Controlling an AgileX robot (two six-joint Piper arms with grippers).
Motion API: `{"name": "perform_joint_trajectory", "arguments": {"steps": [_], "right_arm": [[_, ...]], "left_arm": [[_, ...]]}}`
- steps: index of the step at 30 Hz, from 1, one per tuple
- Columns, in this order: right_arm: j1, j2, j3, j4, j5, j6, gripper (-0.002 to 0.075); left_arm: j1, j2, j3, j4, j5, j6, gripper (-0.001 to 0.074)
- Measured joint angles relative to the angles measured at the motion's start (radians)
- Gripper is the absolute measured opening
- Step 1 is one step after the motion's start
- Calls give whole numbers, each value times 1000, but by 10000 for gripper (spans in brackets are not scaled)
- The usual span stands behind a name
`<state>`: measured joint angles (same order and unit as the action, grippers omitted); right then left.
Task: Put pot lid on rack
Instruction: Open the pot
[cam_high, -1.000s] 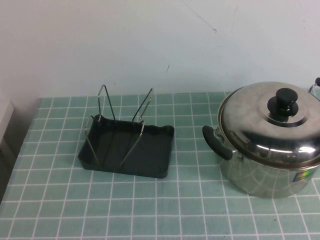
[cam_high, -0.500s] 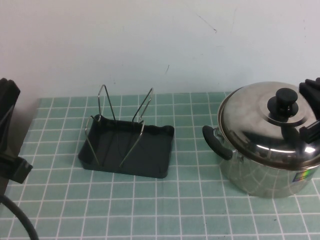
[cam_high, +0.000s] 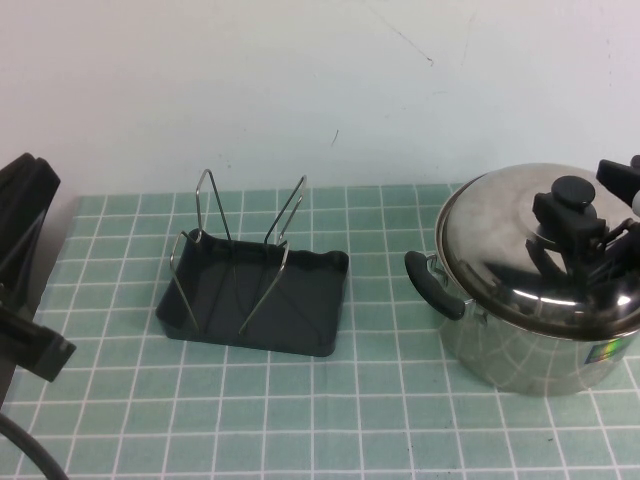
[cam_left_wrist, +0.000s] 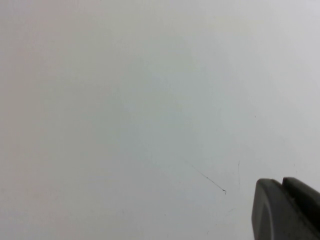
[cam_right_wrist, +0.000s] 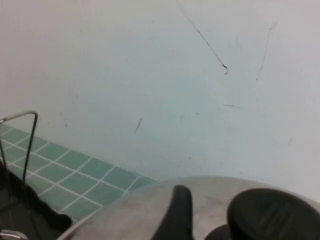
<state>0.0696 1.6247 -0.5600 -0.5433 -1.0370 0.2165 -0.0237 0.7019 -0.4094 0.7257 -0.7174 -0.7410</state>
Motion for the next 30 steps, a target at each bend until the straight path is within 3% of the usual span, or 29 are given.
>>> {"name": "perform_joint_trajectory", "arguments": {"steps": [7, 10, 18, 30], "right_arm": [[0, 57, 0, 22, -23, -36, 649], [0, 75, -2, 22, -54, -37, 617], [0, 87, -8, 22, -90, -43, 362], [0, 92, -8, 22, -105, -76, 356]], "left_arm": [[0, 0, 0, 26, 0, -17, -3], [0, 0, 0, 42, 0, -31, -3], [0, 0, 0, 58, 0, -54, -3], [0, 0, 0, 123, -11, -143, -3]]}}
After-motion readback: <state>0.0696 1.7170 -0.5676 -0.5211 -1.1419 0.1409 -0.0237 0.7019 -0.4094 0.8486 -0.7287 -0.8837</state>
